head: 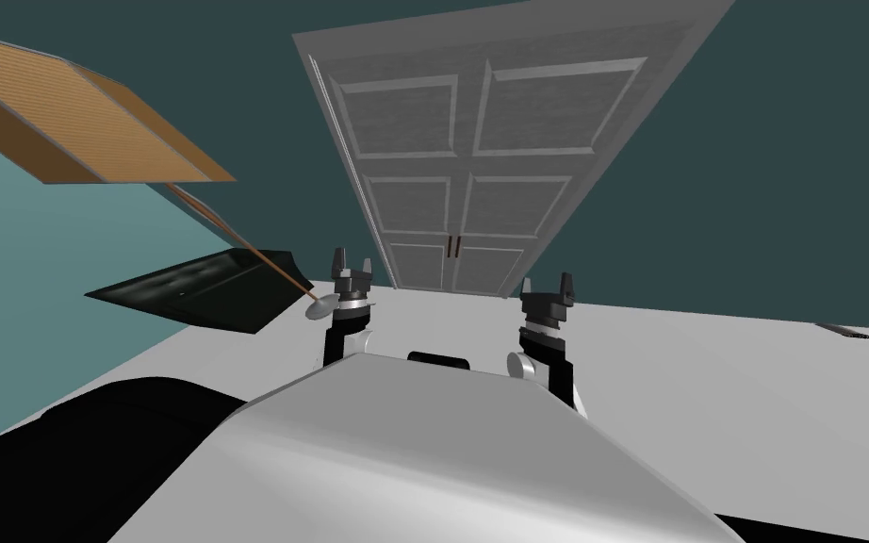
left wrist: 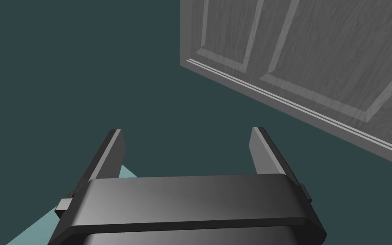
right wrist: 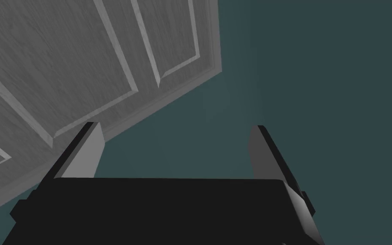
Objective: Pull the door open
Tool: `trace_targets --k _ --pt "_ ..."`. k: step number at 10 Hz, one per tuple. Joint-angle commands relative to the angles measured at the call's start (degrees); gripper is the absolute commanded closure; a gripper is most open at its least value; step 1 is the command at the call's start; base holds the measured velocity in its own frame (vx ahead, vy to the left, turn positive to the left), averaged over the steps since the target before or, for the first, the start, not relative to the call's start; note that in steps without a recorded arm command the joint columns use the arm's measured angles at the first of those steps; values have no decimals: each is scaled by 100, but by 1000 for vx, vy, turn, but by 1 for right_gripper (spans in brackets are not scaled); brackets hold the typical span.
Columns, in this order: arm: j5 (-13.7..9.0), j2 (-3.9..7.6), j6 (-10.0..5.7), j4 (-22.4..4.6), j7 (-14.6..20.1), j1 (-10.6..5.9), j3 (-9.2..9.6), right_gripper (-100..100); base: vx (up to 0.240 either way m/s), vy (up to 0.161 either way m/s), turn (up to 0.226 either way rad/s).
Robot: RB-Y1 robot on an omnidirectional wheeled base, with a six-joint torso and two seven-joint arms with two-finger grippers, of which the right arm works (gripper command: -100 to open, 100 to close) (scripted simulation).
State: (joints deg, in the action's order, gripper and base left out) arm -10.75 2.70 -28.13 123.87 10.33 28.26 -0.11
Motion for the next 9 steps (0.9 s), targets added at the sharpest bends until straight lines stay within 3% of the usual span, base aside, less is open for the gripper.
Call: trace_targets --k 1,9 --pt "-72 58 -70 -164 178 -19 25 -100 86 15 40" --pt "-444 322 -383 -969 1076 -89 213 -100 101 21 48"
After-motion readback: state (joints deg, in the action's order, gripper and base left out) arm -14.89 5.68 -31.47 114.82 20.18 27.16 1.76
